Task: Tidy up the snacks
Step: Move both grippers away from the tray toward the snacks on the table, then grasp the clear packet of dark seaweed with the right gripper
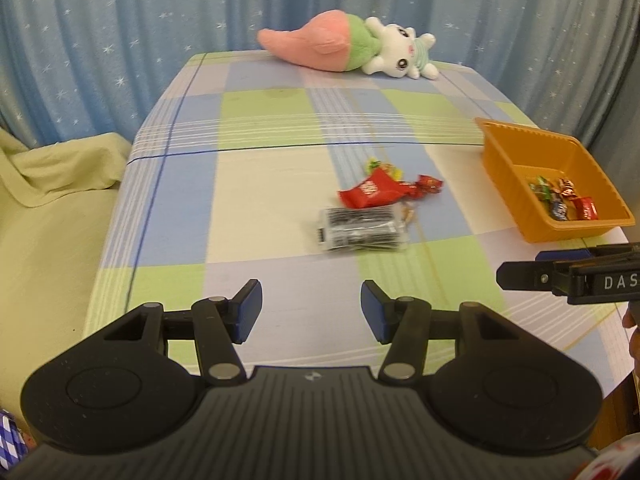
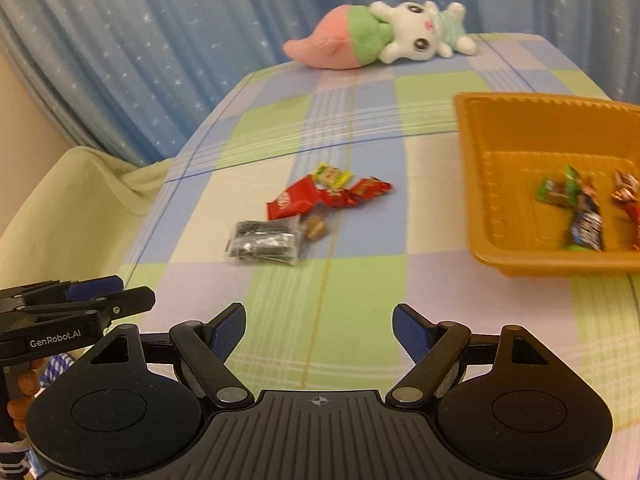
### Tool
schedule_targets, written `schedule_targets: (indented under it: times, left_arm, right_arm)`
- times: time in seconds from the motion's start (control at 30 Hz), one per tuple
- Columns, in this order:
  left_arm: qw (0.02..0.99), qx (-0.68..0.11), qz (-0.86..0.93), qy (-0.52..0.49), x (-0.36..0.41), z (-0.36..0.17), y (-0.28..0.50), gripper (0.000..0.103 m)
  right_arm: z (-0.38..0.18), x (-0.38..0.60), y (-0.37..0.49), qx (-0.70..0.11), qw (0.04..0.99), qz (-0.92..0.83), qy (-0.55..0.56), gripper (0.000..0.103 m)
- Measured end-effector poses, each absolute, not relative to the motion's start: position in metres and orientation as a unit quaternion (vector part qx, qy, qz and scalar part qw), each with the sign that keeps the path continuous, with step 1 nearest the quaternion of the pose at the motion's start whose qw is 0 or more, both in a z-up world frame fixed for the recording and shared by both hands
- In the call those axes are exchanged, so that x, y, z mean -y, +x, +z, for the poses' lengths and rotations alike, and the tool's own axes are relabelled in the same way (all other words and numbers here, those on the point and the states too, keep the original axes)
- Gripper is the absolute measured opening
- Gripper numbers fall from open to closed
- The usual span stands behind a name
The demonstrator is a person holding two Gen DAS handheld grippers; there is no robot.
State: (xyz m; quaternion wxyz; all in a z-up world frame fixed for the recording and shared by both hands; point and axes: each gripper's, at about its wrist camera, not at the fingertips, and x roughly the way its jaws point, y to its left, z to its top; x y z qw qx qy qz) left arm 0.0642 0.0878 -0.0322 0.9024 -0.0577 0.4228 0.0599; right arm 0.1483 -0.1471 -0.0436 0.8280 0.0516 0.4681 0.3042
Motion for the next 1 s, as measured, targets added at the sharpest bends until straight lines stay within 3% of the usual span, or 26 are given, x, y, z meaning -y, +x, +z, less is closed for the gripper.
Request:
schedule_targets:
  times: [0.5, 0.67, 1.0]
  left_arm:
    - [0.888, -0.44, 0.1, -0.088, -0.138, -0.05, 0.081, 0.053]
    - [0.883, -0.446, 0.106, -0.098, -0.148, -0.055, 0.091, 0.053]
    - [0.877, -0.454, 0.117, -0.105, -0.164, -0.063, 0.106, 0.053]
  right_arm:
    - [-0.061, 0.077, 0.187, -0.429, 0.823, 0.372, -0.01, 0.08]
    - [-0.068, 0.056, 0.201, -0.419, 0.815, 0.399, -0.031, 0.068]
    - [-0.088, 0.026, 0.227, -0.417, 0.794, 0.437, -0.063, 0.067]
